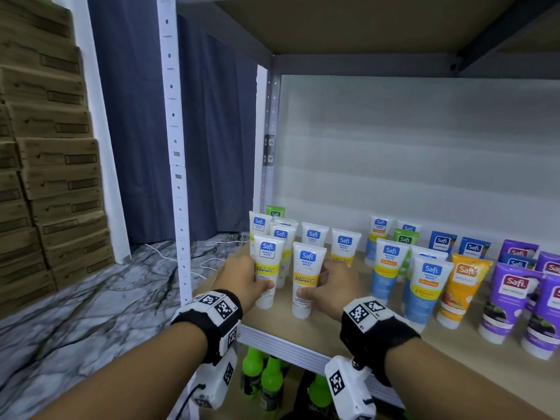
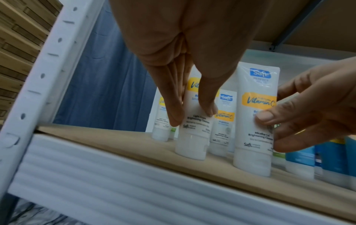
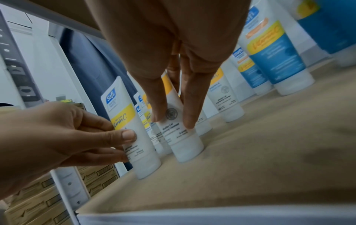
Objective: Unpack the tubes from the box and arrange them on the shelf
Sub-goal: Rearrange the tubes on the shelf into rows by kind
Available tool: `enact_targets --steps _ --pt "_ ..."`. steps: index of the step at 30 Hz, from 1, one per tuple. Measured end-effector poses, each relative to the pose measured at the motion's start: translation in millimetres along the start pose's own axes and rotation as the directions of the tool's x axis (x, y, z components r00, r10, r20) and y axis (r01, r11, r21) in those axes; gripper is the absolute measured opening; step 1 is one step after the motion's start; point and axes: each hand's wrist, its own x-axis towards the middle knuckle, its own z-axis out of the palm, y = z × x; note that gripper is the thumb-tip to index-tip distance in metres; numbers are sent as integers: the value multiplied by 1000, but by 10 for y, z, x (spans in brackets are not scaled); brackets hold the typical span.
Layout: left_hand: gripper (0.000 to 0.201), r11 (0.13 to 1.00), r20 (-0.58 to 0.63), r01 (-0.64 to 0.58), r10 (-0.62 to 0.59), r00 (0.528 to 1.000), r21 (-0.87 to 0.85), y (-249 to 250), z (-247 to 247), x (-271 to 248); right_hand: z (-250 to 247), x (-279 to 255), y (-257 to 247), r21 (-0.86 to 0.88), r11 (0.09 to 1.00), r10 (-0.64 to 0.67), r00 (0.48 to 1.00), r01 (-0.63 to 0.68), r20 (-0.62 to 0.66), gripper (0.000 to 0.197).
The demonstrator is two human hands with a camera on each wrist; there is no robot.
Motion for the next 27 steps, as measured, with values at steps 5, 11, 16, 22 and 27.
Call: enact_targets --steps 5,11,16,22,27 --pt "29 998 -24 59 -58 998 32 -113 -6 163 125 83 -35 16 1000 -16 1000 16 -13 40" --pt "27 991 -39 123 -121 992 53 -160 -9 343 170 157 -33 -18 999 -46 999 45 -28 39" --pt "27 986 -29 158 -157 987 59 -182 12 478 194 206 -29 -28 998 -55 998 54 -32 40" --pt "28 985 -23 163 -162 987 59 -187 35 591 189 226 -5 -33 997 -70 997 70 -14 43" --pt "26 986 -25 161 -160 987 48 -200 64 639 195 227 16 -11 997 -77 997 77 -9 44"
